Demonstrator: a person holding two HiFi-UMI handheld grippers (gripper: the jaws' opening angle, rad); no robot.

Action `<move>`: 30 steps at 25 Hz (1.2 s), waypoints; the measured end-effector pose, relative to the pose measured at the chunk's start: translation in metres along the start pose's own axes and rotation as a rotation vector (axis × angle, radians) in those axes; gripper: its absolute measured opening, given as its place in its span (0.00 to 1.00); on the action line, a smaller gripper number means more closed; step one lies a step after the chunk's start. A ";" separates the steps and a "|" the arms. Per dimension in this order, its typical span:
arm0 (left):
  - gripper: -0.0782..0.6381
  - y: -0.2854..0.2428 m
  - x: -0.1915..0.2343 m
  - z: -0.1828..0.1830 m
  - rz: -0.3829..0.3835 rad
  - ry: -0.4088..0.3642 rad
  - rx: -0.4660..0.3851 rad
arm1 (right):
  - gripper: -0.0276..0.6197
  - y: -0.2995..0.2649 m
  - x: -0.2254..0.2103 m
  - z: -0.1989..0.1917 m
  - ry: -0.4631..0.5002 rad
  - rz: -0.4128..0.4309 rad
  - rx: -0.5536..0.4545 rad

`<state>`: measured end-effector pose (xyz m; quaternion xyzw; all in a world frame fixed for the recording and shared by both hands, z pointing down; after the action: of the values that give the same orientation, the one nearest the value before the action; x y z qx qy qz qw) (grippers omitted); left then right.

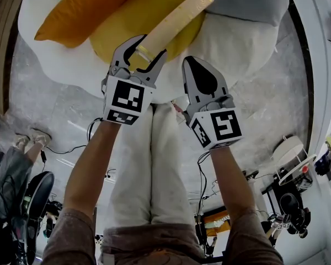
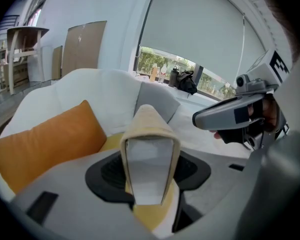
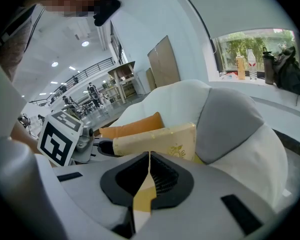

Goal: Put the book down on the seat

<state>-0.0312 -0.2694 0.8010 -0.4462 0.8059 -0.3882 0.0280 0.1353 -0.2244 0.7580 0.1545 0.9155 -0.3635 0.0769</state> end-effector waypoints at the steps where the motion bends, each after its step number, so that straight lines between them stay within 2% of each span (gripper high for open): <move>1: 0.42 0.000 0.000 -0.002 -0.002 0.011 0.001 | 0.08 0.000 0.001 -0.001 0.000 0.001 0.002; 8: 0.48 0.003 -0.001 -0.009 -0.033 0.061 0.015 | 0.08 0.006 0.007 -0.005 0.000 -0.002 0.011; 18: 0.52 0.006 -0.007 -0.007 -0.010 0.055 0.024 | 0.08 0.014 0.006 -0.006 -0.003 -0.001 0.013; 30: 0.52 0.036 -0.019 0.032 0.000 0.046 0.025 | 0.08 0.043 0.016 0.024 0.005 0.011 0.004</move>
<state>-0.0318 -0.2638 0.7495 -0.4368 0.8013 -0.4085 0.0151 0.1357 -0.2079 0.7094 0.1605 0.9140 -0.3647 0.0764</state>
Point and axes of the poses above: the fingertips, and each gripper's own axes: y backward along the fingers, x to its left, z out of its top, the point moved 10 cm from there along y, backward along the fingers, and after that the axes turned 9 degrees about -z, right-handed, at the moved point
